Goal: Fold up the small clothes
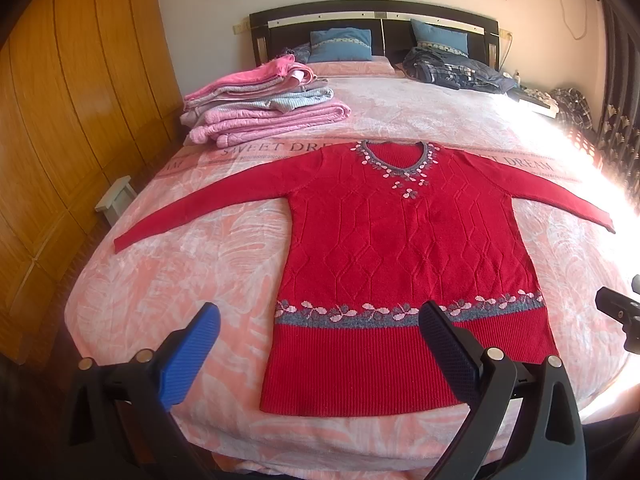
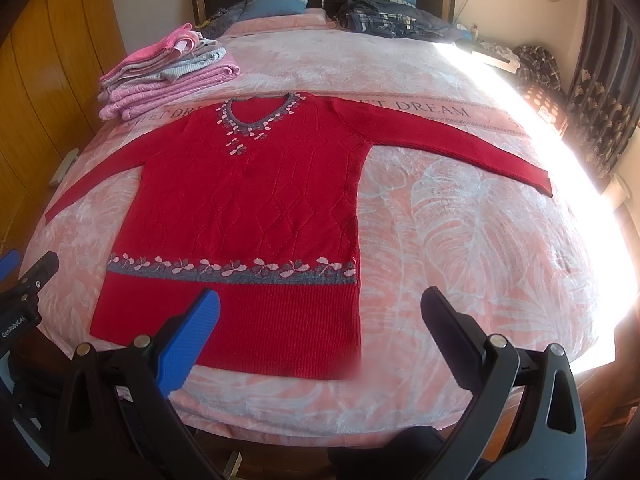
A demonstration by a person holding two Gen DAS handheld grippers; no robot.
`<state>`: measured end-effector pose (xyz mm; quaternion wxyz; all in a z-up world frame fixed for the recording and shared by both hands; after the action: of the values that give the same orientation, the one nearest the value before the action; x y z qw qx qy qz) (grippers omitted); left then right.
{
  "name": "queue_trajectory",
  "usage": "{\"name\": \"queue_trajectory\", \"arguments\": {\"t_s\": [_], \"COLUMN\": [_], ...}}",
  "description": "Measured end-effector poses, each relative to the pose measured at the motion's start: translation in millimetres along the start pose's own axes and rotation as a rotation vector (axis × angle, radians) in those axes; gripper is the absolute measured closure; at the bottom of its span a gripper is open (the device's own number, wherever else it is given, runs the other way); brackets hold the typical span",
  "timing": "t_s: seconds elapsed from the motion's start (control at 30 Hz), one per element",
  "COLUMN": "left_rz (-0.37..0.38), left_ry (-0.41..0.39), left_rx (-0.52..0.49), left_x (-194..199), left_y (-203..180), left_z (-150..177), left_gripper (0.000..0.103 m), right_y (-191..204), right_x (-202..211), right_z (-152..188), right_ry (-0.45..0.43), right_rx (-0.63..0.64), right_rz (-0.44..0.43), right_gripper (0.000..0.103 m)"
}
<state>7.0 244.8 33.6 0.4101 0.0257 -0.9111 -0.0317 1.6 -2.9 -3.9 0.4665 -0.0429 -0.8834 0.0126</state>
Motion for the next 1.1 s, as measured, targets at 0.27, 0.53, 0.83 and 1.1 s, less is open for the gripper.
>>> {"name": "queue_trajectory", "arguments": {"t_s": [0.27, 0.53, 0.83, 1.1], "left_rz": [-0.001, -0.002, -0.002, -0.002], "left_ry": [0.003, 0.0, 0.0, 0.0], "left_rx": [0.0, 0.0, -0.001, -0.001], "left_x": [-0.1, -0.5, -0.3, -0.3], "left_y": [-0.2, -0.7, -0.7, -0.9], "left_z": [0.0, 0.1, 0.0, 0.2], "left_gripper": [0.004, 0.004, 0.004, 0.004], "right_y": [-0.2, 0.2, -0.1, -0.3], "right_x": [0.7, 1.8, 1.7, 4.3], "right_z": [-0.4, -1.5, -1.1, -2.0], "right_ry": [-0.001, -0.003, -0.003, -0.005], "right_rx": [-0.002, -0.003, -0.003, -0.005], "right_rz": [0.0, -0.001, -0.002, -0.004], "right_gripper": [0.003, 0.003, 0.003, 0.003]}}
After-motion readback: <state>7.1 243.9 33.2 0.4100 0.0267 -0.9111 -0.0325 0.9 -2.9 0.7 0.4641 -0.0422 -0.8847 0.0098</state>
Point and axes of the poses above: each gripper's, at about its wrist camera, not at the fingertips, and x roughly against the way its jaws point, y to its left, z to its underside, the point moved 1 cm from there along -x, roughly the way its jaws point, and after that the axes turned 6 degrees about z, right-handed, at the moved point
